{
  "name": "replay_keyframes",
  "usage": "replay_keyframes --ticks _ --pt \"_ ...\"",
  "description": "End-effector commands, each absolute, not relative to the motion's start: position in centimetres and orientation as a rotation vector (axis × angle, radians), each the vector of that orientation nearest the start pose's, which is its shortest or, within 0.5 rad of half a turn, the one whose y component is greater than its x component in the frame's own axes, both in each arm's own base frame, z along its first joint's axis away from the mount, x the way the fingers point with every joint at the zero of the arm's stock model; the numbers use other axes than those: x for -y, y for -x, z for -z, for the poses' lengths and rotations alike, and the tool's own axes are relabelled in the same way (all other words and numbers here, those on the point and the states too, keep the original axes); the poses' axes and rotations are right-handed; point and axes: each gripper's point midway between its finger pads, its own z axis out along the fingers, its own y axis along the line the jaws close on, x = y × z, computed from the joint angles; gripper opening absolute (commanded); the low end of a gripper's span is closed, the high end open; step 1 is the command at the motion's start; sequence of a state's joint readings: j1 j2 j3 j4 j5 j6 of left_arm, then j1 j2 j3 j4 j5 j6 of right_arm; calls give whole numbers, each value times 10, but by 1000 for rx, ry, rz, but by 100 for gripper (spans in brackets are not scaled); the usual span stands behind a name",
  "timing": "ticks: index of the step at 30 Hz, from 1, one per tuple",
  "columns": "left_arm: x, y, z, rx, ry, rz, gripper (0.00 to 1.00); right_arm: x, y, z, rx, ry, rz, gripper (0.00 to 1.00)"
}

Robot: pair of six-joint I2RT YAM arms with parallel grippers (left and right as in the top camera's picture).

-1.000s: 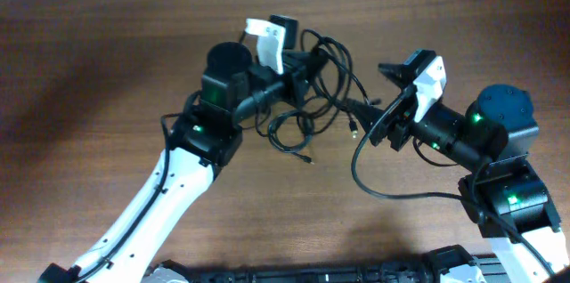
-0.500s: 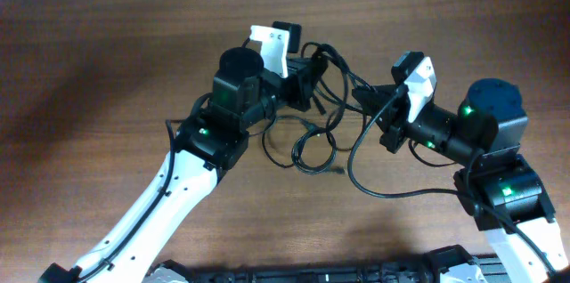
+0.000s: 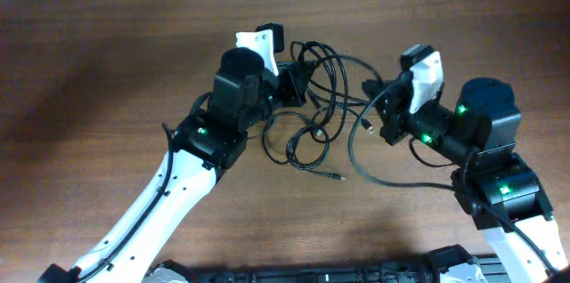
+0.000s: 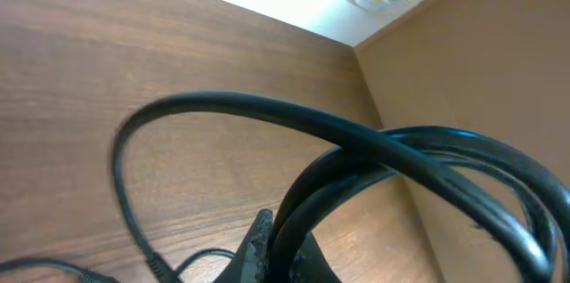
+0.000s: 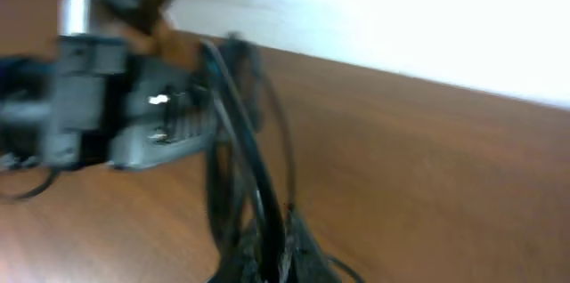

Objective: Untangle cables

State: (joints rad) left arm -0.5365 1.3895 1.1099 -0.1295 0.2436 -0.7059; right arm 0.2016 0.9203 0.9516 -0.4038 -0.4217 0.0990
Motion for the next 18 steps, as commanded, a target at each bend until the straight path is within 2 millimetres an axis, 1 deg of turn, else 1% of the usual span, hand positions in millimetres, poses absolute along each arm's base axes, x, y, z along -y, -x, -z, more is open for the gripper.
replay_keyframes --ticks 1,3,8,9,10,11,12,15,18 --pt "210 -396 -267 -2064 242 782 0 -75 -315 -304 -1975 -80 -420 4" --pt "210 -397 -267 -2059 244 780 0 -68 -316 -301 -1982 -142 -401 4" --pt "207 -400 -272 -2035 255 769 0 -68 -316 -301 -1980 -141 -402 4" --pt "208 -400 -273 -2029 253 773 0 -68 -316 -301 -1981 -140 -402 8" --pt "209 -400 -274 -2030 244 782 0 -70 -315 -301 -1983 -130 -408 32" --pt "214 -398 -275 -2028 194 791 0 -73 -314 -301 -1986 -100 -420 56" --pt "221 -396 -280 -2011 93 794 0 -78 -313 -302 -1987 -57 -432 70" --pt "238 -391 -298 -1924 -167 791 0 -92 -306 -305 -1974 84 -468 82" --pt "249 -387 -310 -1844 -317 779 0 -119 -291 -318 -1909 315 -564 83"
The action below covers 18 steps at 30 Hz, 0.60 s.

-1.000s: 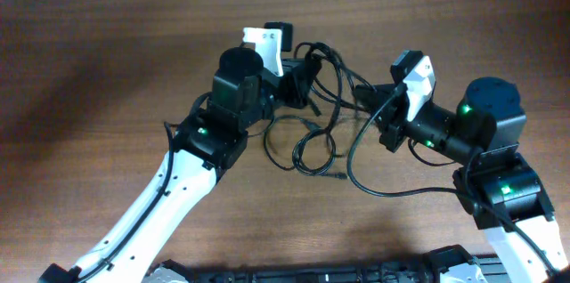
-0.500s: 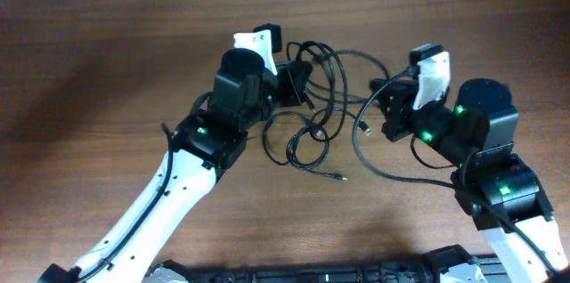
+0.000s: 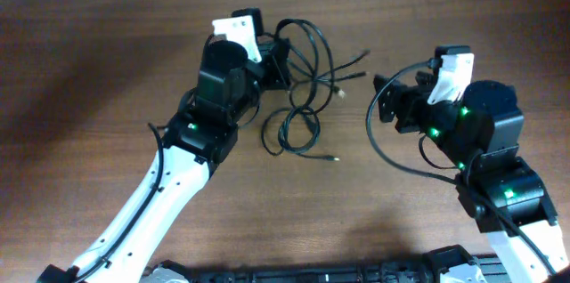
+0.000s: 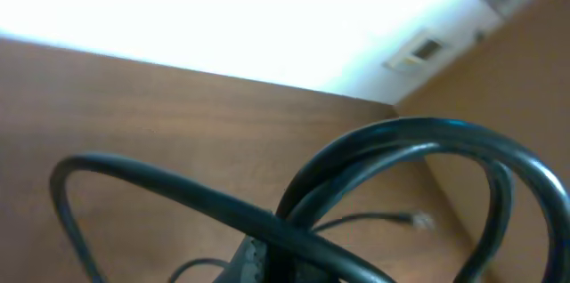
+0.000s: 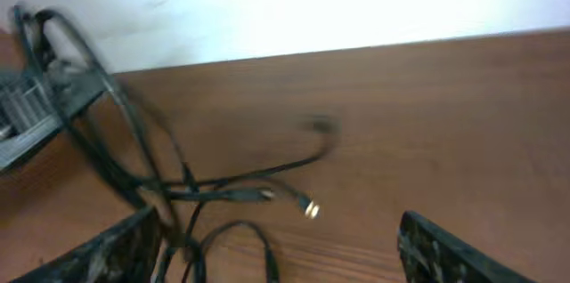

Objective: Untangle cables

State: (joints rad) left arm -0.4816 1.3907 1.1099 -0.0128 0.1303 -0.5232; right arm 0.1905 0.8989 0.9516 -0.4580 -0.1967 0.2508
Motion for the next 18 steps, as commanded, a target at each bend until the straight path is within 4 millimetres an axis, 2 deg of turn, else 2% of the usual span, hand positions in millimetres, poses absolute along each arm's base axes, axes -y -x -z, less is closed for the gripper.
replay_keyframes --ticks 1,6,12,18 --pt "253 -384 -312 -1825 -363 779 0 -132 -282 -324 -1863 426 -615 83" --pt "280 -364 -317 -1742 -576 765 0 -163 -255 -341 -1709 707 -756 82" --pt "317 -333 -322 -1592 -845 632 0 -166 -251 -342 -1695 731 -776 72" --pt "312 -343 -322 -1588 -796 398 0 -174 -240 -345 -1656 801 -832 63"
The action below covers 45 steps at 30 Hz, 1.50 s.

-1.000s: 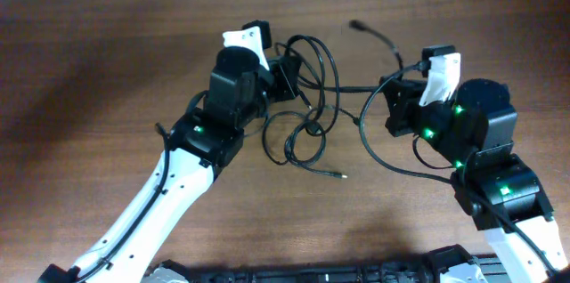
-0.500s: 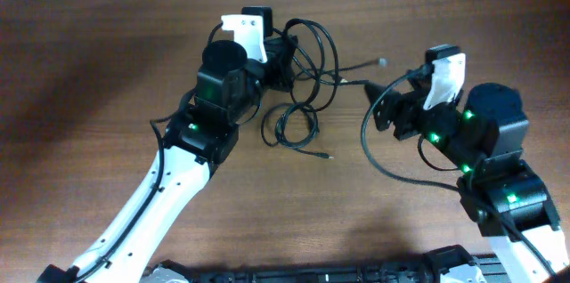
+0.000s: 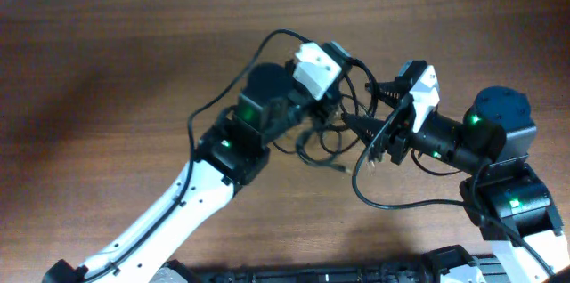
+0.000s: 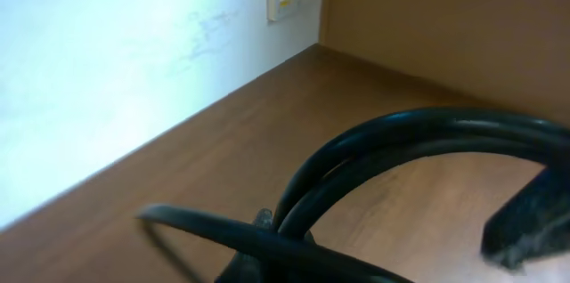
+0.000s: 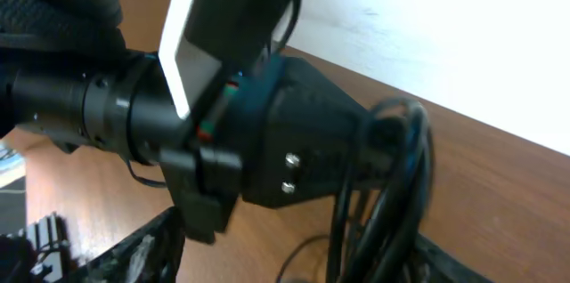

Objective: Untangle cables

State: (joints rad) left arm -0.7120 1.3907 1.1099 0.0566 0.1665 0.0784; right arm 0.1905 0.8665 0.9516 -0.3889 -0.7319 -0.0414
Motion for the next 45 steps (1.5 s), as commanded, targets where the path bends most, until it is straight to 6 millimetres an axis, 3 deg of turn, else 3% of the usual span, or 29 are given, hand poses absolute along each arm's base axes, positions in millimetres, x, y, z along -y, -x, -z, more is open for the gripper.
replay_keyframes --ticks 1,6,11,15,20,26,27,28,30,32,35,37,38,40,43,45 --pt "310 -344 -323 -1586 -793 373 0 -175 -238 -345 -1647 815 -838 62" --pt "287 -360 -326 -1613 -687 224 0 -174 -240 -345 -1647 815 -821 54" --pt "279 -351 -350 -1556 -680 221 0 -158 -262 -333 -1733 708 -684 51" --pt "271 -336 -378 -1495 -663 256 0 -158 -265 -328 -1749 706 -689 51" --pt "285 -304 -402 -1387 -764 412 0 -169 -261 -325 -1742 759 -778 51" --pt "301 -285 -403 -1348 -847 538 0 -171 -268 -318 -1764 759 -793 51" --pt "303 -283 -403 -1343 -857 547 0 -172 -269 -318 -1761 760 -793 43" --pt "304 -282 -402 -1344 -861 549 0 -172 -269 -318 -1760 759 -792 26" --pt "301 -285 -402 -1354 -846 532 0 -172 -269 -318 -1759 760 -792 6" --pt "287 -301 -400 -1402 -761 435 0 -172 -268 -317 -1764 759 -794 4" --pt "246 -331 -398 -1494 -545 198 0 -171 -268 -318 -1762 758 -792 4" --pt "199 -347 -398 -1550 -329 -29 1 -169 -271 -317 -1785 717 -792 4" --pt "181 -350 -399 -1565 -243 -115 8 -167 -273 -316 -1800 692 -788 4" --pt "136 -350 -402 -1578 -41 -301 11 -166 -274 -316 -1803 685 -782 4" --pt "111 -350 -403 -1578 58 -391 13 -166 -274 -316 -1805 684 -781 4" --pt "107 -351 -403 -1579 66 -398 26 -166 -274 -316 -1806 683 -782 4"
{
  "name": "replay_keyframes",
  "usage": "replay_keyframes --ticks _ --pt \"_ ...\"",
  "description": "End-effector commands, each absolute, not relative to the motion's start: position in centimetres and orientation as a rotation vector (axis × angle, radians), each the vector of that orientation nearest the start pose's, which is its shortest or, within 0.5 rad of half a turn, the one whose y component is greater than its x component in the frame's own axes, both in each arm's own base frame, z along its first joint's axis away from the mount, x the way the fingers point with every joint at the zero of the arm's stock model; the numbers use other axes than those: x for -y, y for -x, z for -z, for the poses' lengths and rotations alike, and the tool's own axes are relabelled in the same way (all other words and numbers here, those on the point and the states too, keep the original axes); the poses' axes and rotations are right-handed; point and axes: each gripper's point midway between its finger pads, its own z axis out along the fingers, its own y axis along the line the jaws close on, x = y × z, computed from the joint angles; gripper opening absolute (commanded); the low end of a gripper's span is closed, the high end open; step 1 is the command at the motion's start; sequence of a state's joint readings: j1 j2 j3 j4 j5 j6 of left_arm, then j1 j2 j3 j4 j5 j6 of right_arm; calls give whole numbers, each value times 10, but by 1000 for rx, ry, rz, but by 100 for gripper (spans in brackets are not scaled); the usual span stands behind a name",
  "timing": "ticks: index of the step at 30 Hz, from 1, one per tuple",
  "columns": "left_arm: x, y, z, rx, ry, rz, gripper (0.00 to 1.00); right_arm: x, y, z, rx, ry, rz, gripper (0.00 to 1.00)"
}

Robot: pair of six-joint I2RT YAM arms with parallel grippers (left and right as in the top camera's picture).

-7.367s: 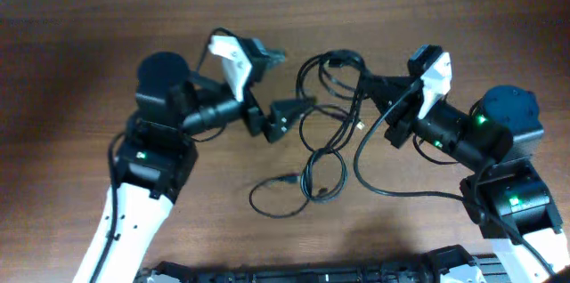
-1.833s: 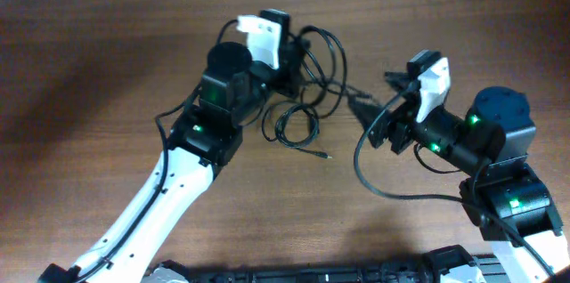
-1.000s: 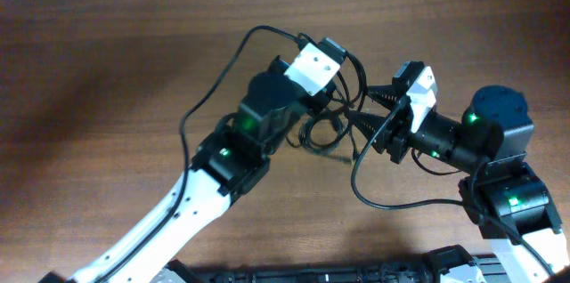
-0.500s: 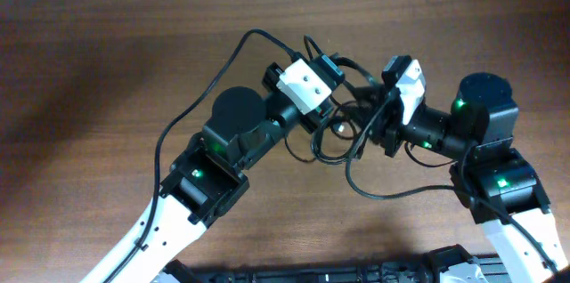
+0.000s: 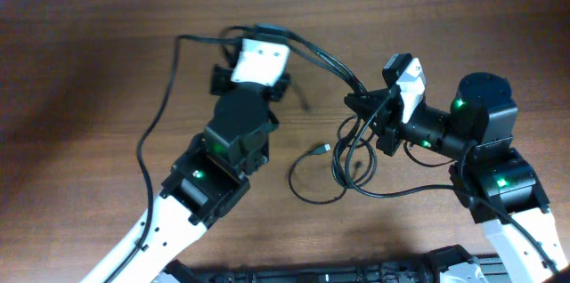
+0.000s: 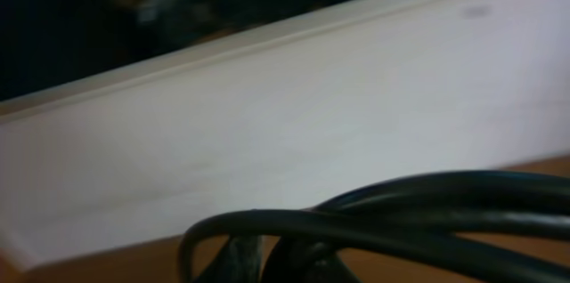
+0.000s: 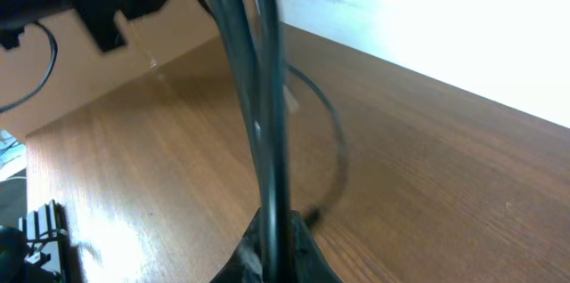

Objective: Untangle cables

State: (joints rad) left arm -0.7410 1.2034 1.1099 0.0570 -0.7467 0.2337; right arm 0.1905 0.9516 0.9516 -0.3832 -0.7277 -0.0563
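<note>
Several black cables (image 5: 312, 47) stretch taut between my two grippers above the brown table (image 5: 80, 69). My left gripper (image 5: 258, 27) is at the back centre, shut on the cables (image 6: 419, 221), which cross its view just above the fingers (image 6: 240, 261). My right gripper (image 5: 358, 105) is right of centre, shut on two strands (image 7: 267, 141) that rise straight from its fingers (image 7: 298, 252). Loose loops (image 5: 343, 172) and a plug end (image 5: 319, 149) lie below. One long strand (image 5: 151, 132) trails down the left side.
The white wall (image 7: 445, 25) runs along the table's far edge. The left arm's body (image 5: 214, 176) reaches up from the front left, the right arm's base (image 5: 499, 185) stands at the front right. A dark bar (image 5: 312, 274) lies along the front edge.
My left gripper has moved from beside the right gripper to the back centre, still shut on the cables. My right gripper, open around the bundle then, is now shut on two strands stretched between both.
First both grippers were close together at the tangled bundle. Then my right gripper stood open and apart while the left held the bundle at the back. Then the left held the bundle between the open right fingers. Now both grip cables, pulled apart.
</note>
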Motion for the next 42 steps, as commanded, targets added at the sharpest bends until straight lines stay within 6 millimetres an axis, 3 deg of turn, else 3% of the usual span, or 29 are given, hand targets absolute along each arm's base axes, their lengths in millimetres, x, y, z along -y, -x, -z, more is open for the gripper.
replay_keyframes --ticks 1,2,3,5,9,12,15,19,24,30,34,37,40,42 --pt "107 -351 -403 -1579 66 -398 34 -166 -274 -316 -1806 683 -782 4" --pt "108 -351 -403 -1579 62 -394 42 -166 -274 -316 -1806 683 -782 4" --pt "110 -352 -403 -1579 53 -386 70 -166 -274 -316 -1806 683 -782 4" --pt "114 -353 -401 -1586 27 -375 98 -166 -275 -316 -1809 675 -786 4" --pt "124 -355 -385 -1640 -81 -369 99 -166 -275 -316 -1829 632 -814 4" --pt "140 -355 -360 -1719 -221 -326 99 -165 -278 -319 -1841 576 -840 4" --pt "167 -347 -327 -1832 -347 -157 99 -158 -287 -322 -1869 449 -845 4" --pt "197 -332 -302 -1926 -468 63 99 -143 -301 -321 -1909 266 -805 4" --pt "220 -318 -291 -1982 -511 259 99 -126 -314 -318 -1936 76 -757 4" --pt "220 -311 -279 -2031 -550 265 99 -116 -320 -318 -1935 -41 -747 4" --pt "237 -300 -278 -2029 -621 385 99 -108 -326 -324 -1910 -165 -763 4" --pt "244 -294 -278 -2079 -520 519 99 -107 -331 -340 -1838 -211 -799 4" --pt "245 -293 -277 -2174 -210 698 99 -105 -336 -361 -1748 -245 -840 4" --pt "253 -288 -280 -2207 -93 834 99 -99 -339 -364 -1727 -286 -821 4"
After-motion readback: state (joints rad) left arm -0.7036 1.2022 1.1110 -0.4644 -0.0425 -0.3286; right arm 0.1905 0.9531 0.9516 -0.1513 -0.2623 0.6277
